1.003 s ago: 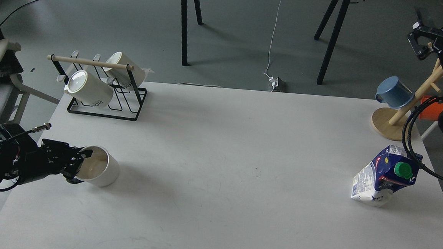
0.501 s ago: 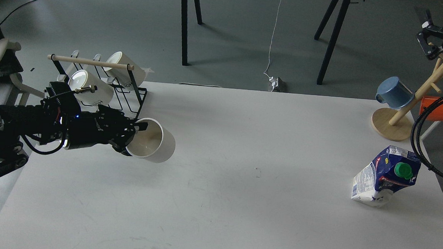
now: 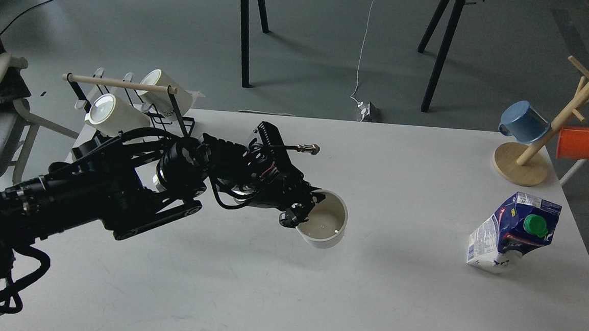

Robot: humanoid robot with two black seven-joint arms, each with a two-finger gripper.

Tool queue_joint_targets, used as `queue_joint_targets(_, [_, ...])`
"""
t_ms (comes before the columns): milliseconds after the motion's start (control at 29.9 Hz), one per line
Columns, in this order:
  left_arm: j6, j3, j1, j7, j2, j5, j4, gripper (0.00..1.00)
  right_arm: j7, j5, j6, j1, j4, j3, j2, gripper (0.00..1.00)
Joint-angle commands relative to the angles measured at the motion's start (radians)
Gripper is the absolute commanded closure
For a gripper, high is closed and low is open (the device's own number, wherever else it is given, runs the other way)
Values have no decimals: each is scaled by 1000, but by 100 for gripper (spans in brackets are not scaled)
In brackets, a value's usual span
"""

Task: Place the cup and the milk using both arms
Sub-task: 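Carry the white mug with the left gripper toward the table center, then set the mug down and open the left gripper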

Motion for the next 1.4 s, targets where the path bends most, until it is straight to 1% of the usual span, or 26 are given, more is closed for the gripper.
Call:
queue_joint_targets(0, [-1, 3, 11, 4, -85, 1, 68, 96, 0, 1, 0, -25, 9, 4, -11, 0])
queue_joint_targets(134, [8, 12, 33, 4, -140, 1, 140, 96, 0, 2, 0, -31, 9, 4, -13, 0])
queue_joint_targets(301, [8, 13, 52, 4, -173, 1, 151, 95, 0, 2, 0, -33, 18, 4, -11, 0])
queue_joint_targets(501, [10, 13, 68, 5, -179, 1, 178, 89, 0, 2, 0, -39, 18, 5, -13, 0])
queue_joint_targets(702, [10, 13, 68, 1, -191, 1, 186, 78, 0, 2, 0, -53, 19, 5, -13, 0])
queue_joint_targets(769, [13, 12, 69, 1, -191, 1, 187, 69, 0, 2, 0, -54, 21, 5, -13, 0])
queue_joint_targets(902, [14, -3, 69, -1, -188, 1, 186, 45, 1, 4, 0, -59, 31, 27, -13, 0])
queue_joint_targets(969, [23, -20, 66, -5, -173, 1, 169, 40, 0, 4, 0, -60, 32, 34, -14, 0])
queue_joint_targets(1036, [43, -109, 65, -1, -170, -4, 128, 31, 0, 7, 0, -60, 24, 59, -27, 0])
queue_joint_targets(1069, [40, -173, 65, 1, -158, -19, 80, 31, -2, 5, 0, -60, 19, 80, -37, 0])
queue_joint_targets(1136, [33, -259, 65, 2, -115, -28, 25, 31, -5, 5, 0, -59, 16, 105, -59, 0])
queue_joint_targets(1203, [33, -319, 59, -1, -75, -30, 11, 30, -3, 5, 0, -59, 19, 110, -85, 0])
queue_joint_targets(1237, [40, -338, 53, -5, -62, -36, 11, 28, -3, 5, 0, -57, 19, 110, -93, 0])
queue_joint_targets(1270, [52, -368, 50, -13, -53, -50, 11, 18, -5, 5, 0, -56, 21, 110, -96, 0])
queue_joint_targets(1303, [72, -411, 49, -16, -50, -71, 11, 5, -8, 5, 0, -54, 27, 110, -96, 0])
queue_joint_targets(1337, [107, -466, 49, -24, -47, -103, 12, 0, -8, 5, 0, -53, 35, 108, -96, 0])
queue_joint_targets(1370, [134, -502, 51, -34, -44, -134, 11, 0, -5, 7, 0, -53, 44, 111, -96, 0])
